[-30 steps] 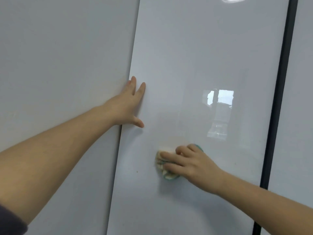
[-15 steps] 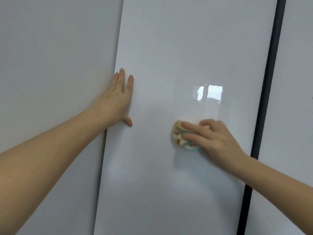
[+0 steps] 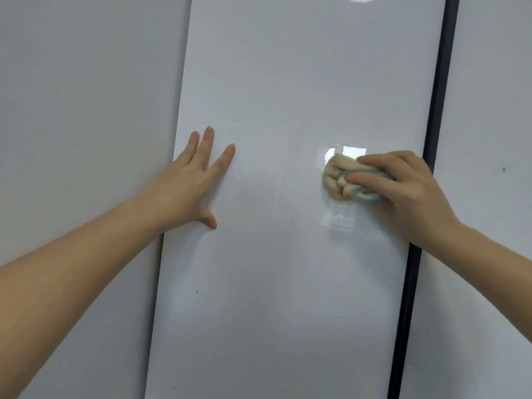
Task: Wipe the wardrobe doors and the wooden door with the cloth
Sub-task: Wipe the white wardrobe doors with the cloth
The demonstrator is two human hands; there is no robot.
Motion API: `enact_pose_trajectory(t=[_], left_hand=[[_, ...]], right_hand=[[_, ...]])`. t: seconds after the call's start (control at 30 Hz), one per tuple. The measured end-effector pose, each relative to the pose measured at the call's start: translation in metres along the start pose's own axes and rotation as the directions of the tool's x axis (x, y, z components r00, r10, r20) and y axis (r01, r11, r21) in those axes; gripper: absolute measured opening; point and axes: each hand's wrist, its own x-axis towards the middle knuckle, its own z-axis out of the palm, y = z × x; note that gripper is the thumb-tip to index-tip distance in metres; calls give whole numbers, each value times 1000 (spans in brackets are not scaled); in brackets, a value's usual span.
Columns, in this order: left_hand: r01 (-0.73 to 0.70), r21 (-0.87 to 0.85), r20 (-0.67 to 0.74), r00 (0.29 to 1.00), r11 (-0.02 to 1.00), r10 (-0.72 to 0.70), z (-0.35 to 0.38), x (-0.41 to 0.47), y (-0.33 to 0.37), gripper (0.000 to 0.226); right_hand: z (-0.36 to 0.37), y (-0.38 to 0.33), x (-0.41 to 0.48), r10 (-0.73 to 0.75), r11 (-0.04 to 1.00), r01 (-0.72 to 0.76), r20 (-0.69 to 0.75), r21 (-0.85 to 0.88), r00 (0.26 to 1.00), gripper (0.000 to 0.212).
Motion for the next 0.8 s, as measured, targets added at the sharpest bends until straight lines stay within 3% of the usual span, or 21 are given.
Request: enact_pose_trajectory(t=[0.07, 0.2, 0.4, 0.53, 0.6, 0.73, 0.8], left_hand=[[5, -6, 0, 1000, 1000, -5, 0, 0, 0, 142], [1, 1, -9, 1000, 1000, -1, 1, -1, 0, 142], [-1, -1, -24, 1000, 1000, 1, 3, 0, 0, 143], [-2, -14, -29, 1000, 1000, 2, 3, -1, 1, 144], [5, -14, -30, 1000, 1000, -5, 3, 0, 1, 144], [3, -2, -26, 1000, 1000, -3, 3, 0, 1, 143], [4, -1, -25, 1000, 1000, -4, 2, 0, 1, 143]], right_hand=[[-3, 5, 3, 107, 994, -105, -46, 27, 993, 32], [5, -21, -36, 130, 989, -128, -22, 70, 991, 35], [9, -67, -132, -35, 984, 15, 111, 178, 993, 31], [10, -66, -132, -125, 981, 100, 143, 169, 982, 26], [9, -55, -111, -94, 986, 78, 103, 148, 990, 26], [13, -42, -74, 121, 985, -118, -16, 124, 992, 39], [20, -58, -87, 90, 987, -86, -23, 133, 996, 39]])
